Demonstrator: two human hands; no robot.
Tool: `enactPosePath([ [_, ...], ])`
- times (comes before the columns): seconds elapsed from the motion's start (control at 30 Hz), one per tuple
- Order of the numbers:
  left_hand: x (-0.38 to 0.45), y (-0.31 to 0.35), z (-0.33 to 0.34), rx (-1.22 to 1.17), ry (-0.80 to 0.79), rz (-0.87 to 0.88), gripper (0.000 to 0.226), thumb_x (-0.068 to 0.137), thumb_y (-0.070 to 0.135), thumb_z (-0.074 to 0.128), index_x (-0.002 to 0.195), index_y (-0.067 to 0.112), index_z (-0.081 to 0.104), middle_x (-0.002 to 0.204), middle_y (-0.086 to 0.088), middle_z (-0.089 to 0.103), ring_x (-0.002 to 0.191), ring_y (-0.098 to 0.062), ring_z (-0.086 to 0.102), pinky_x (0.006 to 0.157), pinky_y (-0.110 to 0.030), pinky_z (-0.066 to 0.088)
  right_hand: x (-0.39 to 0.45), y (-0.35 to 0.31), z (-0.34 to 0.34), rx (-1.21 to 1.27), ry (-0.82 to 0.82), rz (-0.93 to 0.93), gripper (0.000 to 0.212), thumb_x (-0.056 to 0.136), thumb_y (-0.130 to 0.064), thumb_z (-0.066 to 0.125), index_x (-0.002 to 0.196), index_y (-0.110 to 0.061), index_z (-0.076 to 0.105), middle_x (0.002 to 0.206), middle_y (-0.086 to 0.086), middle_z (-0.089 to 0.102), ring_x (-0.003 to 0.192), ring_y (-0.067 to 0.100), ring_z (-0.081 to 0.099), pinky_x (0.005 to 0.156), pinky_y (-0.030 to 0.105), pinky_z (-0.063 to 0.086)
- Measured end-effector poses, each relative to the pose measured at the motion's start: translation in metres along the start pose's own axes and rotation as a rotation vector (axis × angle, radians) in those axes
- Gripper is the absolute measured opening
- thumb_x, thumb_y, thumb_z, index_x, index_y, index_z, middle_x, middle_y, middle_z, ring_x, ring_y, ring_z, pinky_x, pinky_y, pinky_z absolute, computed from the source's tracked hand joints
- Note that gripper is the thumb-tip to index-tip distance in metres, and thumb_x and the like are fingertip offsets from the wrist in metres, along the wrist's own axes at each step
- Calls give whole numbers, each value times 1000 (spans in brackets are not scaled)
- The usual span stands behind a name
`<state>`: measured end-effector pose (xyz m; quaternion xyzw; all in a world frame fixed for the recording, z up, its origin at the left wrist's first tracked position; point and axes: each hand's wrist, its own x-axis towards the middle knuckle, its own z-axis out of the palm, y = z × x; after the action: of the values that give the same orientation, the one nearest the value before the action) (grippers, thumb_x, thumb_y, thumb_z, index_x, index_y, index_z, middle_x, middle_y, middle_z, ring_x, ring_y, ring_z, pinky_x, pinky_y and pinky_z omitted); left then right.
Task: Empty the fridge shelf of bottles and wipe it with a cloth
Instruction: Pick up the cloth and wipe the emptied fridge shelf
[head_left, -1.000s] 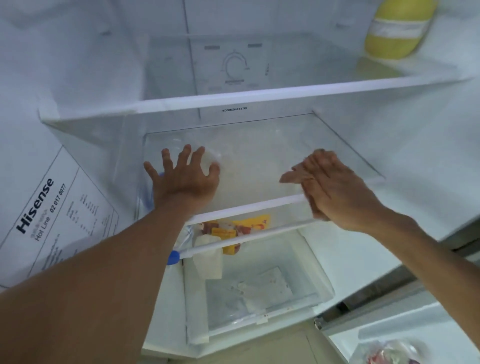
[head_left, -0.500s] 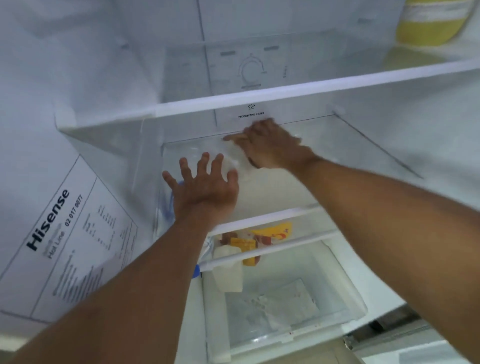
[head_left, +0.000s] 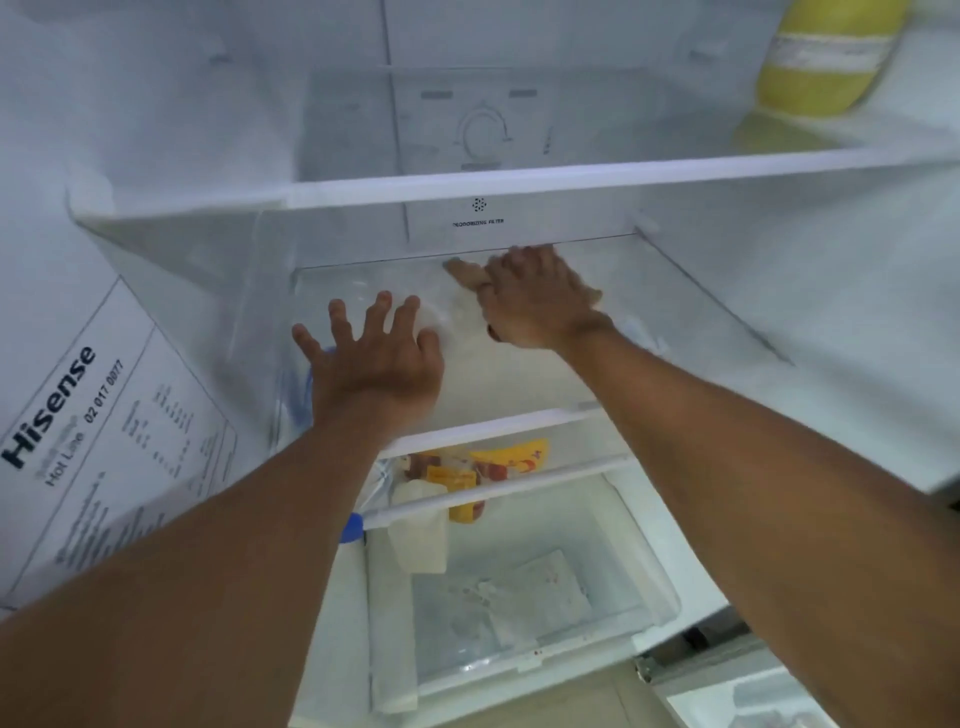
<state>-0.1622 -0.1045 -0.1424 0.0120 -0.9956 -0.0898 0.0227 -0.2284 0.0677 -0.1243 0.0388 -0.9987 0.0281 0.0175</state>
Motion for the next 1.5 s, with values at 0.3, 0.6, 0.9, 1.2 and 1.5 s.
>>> enactPosePath([
  [0.3, 1, -2, 0, -7, -17, -5, 60, 104, 50, 13, 163, 38, 14, 174, 10, 4, 159, -35, -4, 121, -69, -6, -57, 155, 12, -186, 84, -256, 62, 100, -26, 22, 162, -25, 19, 130, 25, 62, 112, 46, 55, 98, 58, 44],
  [0.6, 2, -3, 0, -14, -3, 15, 58, 106, 51, 13, 162, 39, 16, 174, 8, 8, 159, -35, 0, 121, -69, -2, -15, -23, 15, 156, 25, 55, 76, 97, -52, 7, 150, -10, 40, 162, 25, 31, 152, 44, 20, 124, 61, 9],
  [0.9, -15, 8, -7, -205, 337, 108, 54, 100, 53, 41, 110, 15, 77, 121, -10, 65, 108, -33, 57, 92, -46, 44, -57, 28, -26, 215, -5, 300, 52, 105, -40, 31, 139, -10, 54, 146, 14, 50, 138, 38, 40, 111, 50, 35],
  [1.2, -19, 71, -62, -511, -337, -370, 74, 86, 68, 59, 139, 16, 58, 139, -6, 63, 129, -29, 57, 112, -39, 41, -75, 35, -56, 678, -229, 217, 23, 102, -40, 50, 106, -17, 53, 109, 3, 60, 99, 23, 58, 80, 29, 43],
  [1.5, -127, 49, -122, -1217, -9, -442, 48, 80, 26, 87, 115, 26, 54, 100, 1, 66, 84, -15, 66, 78, -31, 57, -170, 38, -99, 1266, -30, 160, 46, 83, -24, 84, 121, -36, 60, 92, 2, 80, 84, 15, 76, 73, 26, 56],
])
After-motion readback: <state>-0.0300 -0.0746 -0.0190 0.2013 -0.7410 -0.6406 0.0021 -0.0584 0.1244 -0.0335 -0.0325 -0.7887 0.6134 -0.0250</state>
